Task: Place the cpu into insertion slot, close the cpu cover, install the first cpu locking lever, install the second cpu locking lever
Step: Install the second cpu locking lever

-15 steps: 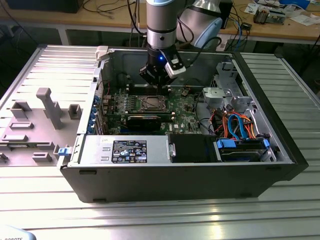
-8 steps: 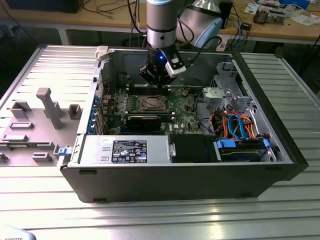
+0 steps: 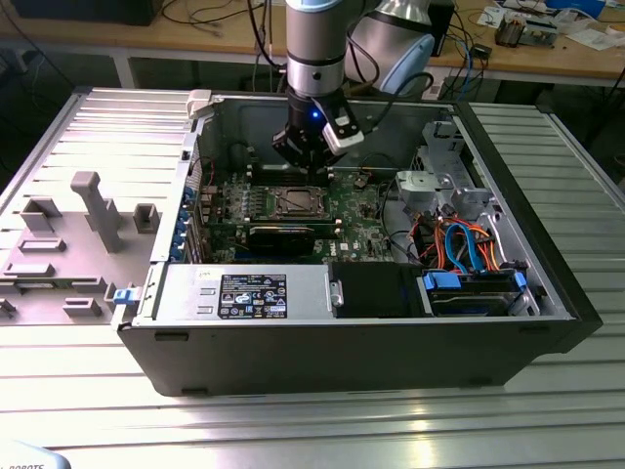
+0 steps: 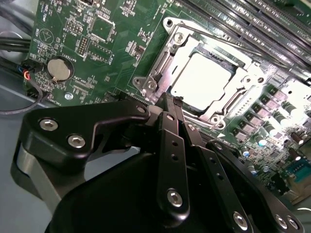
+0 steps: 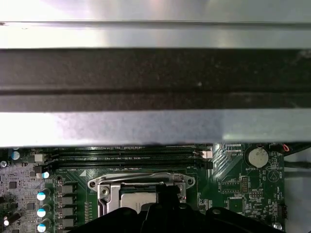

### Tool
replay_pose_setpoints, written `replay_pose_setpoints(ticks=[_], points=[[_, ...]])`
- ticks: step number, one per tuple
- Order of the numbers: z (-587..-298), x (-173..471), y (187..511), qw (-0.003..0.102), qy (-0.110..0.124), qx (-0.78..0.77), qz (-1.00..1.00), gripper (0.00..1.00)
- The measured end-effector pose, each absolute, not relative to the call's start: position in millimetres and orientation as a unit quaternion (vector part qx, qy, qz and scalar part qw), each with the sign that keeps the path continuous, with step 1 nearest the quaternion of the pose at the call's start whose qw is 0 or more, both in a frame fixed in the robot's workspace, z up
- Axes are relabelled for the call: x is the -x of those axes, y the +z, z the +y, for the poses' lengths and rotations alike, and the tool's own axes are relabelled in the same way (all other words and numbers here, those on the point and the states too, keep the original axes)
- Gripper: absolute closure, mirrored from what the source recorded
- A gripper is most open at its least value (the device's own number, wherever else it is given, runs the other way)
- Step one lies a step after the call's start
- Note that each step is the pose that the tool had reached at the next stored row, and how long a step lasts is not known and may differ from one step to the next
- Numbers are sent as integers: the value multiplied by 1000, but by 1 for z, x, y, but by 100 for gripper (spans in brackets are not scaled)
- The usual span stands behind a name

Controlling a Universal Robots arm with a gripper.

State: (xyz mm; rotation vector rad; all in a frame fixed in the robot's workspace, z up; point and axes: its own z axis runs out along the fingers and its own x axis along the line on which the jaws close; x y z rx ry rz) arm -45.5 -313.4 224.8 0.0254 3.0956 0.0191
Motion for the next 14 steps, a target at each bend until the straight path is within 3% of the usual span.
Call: replay_pose_setpoints(ticks=[14], points=[[-316,46,233,23,6,-8,1000,89]])
